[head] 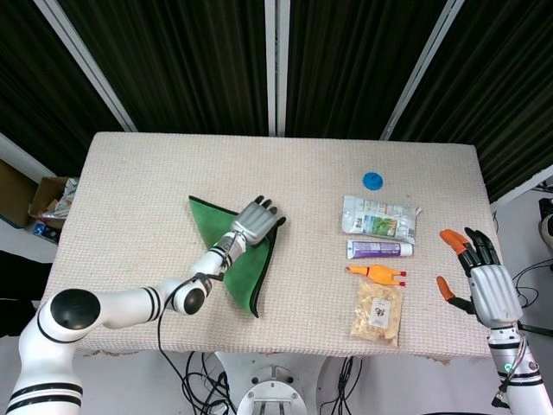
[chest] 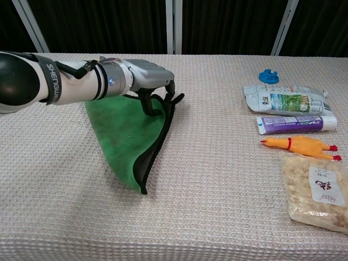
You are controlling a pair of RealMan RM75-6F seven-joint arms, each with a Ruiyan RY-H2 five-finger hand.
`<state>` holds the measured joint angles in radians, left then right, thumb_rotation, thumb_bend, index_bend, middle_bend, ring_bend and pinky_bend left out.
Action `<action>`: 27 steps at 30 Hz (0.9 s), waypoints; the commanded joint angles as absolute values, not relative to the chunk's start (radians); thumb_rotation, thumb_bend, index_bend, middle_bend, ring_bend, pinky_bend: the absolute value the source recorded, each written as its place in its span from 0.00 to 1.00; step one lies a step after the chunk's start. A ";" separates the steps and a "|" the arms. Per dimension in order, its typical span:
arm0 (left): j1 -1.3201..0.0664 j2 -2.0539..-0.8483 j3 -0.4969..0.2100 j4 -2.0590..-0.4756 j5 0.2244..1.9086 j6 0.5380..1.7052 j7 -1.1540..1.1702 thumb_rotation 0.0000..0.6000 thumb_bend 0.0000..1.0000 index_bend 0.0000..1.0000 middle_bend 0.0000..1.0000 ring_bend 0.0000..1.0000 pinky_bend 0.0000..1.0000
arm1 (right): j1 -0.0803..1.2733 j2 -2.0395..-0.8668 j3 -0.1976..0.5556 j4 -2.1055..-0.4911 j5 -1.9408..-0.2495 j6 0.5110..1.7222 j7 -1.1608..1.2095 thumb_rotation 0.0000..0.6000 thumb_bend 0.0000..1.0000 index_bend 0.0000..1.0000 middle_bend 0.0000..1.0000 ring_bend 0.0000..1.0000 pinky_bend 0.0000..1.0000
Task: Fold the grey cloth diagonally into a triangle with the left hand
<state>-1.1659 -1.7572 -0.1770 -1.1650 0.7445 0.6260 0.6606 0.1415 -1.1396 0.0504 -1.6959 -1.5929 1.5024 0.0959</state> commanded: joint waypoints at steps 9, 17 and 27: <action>-1.052 -1.604 -0.142 -1.430 0.855 0.887 0.596 1.00 0.28 0.18 0.12 0.11 0.11 | 0.150 -1.143 0.055 -1.699 -1.608 1.499 0.097 1.00 0.30 0.14 0.14 0.00 0.04; -0.851 -1.433 0.025 -1.681 1.262 1.106 0.411 1.00 0.28 0.30 0.12 0.11 0.11 | 0.166 -1.149 0.056 -1.686 -1.620 1.482 0.110 1.00 0.30 0.13 0.14 0.00 0.04; -0.769 -1.474 0.158 -1.727 1.566 1.168 0.522 1.00 0.34 0.34 0.12 0.11 0.11 | 0.172 -1.155 0.052 -1.682 -1.623 1.471 0.110 1.00 0.30 0.13 0.14 0.00 0.04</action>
<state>-0.7978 -1.4597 0.1283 -1.7094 1.5226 1.1493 0.4795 0.1728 -1.1551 0.0519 -1.6814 -1.6232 1.4709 0.1104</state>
